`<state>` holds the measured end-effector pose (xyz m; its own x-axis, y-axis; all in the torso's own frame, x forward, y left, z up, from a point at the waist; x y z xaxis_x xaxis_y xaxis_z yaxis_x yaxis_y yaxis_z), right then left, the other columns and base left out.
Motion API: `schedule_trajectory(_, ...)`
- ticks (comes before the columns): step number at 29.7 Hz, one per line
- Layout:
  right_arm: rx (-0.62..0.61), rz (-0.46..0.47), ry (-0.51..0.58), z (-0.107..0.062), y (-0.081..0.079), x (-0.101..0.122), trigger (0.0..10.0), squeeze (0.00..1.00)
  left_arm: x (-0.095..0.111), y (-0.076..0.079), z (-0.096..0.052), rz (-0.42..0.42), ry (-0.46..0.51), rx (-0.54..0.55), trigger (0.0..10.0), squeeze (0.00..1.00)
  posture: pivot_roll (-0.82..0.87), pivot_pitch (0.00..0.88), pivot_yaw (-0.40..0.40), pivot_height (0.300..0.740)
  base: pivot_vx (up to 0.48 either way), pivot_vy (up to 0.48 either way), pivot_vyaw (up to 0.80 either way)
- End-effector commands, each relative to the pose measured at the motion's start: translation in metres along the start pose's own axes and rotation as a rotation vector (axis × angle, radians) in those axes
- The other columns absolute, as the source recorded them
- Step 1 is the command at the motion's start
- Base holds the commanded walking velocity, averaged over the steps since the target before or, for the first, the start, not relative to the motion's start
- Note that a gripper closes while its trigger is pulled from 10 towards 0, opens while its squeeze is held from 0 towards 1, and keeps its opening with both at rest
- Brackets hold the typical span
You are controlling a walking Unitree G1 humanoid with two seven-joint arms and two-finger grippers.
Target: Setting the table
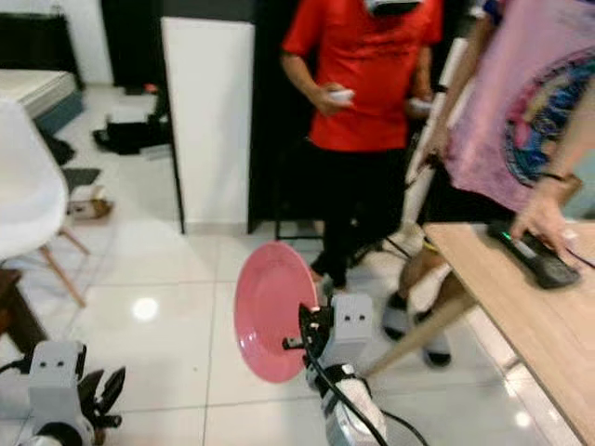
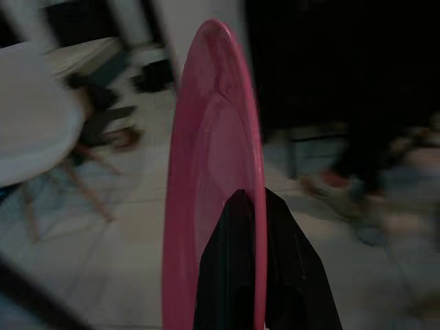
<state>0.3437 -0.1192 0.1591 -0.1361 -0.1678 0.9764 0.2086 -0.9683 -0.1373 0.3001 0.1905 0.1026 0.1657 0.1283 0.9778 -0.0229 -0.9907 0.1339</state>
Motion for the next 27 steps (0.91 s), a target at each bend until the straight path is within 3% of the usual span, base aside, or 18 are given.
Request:
schedule_trajectory(1,-0.015,0.001,-0.008,-0.003,0.003,-0.003,10.0,0.00,-0.006,0.004,-0.002,-0.002,-0.023,-0.007,10.0,0.00,0.06,0.098,0.044,0.740,0.000,0.000,-0.80)
schedule_trajectory(27,-0.015,-0.001,-0.016,-0.003,0.003,-0.004,10.0,0.00,-0.007,0.013,0.001,-0.003,-0.022,-0.029,10.0,0.00,0.06,0.103,0.041,0.740,0.000,0.000,-0.80)
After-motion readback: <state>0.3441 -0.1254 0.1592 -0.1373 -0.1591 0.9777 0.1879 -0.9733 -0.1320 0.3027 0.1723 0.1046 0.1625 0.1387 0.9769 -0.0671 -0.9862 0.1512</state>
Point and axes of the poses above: a point about 5 cm out from each wrist's last joint towards the gripper, its own z axis pointing out of the wrist towards the gripper, its own x axis along the axis of the wrist's last joint, y = z × x, the point moved 4 cm from there along z, pointing out of the wrist towards the gripper, and after that the axes turned 2 degrees about -z, right-handed, at the moved point
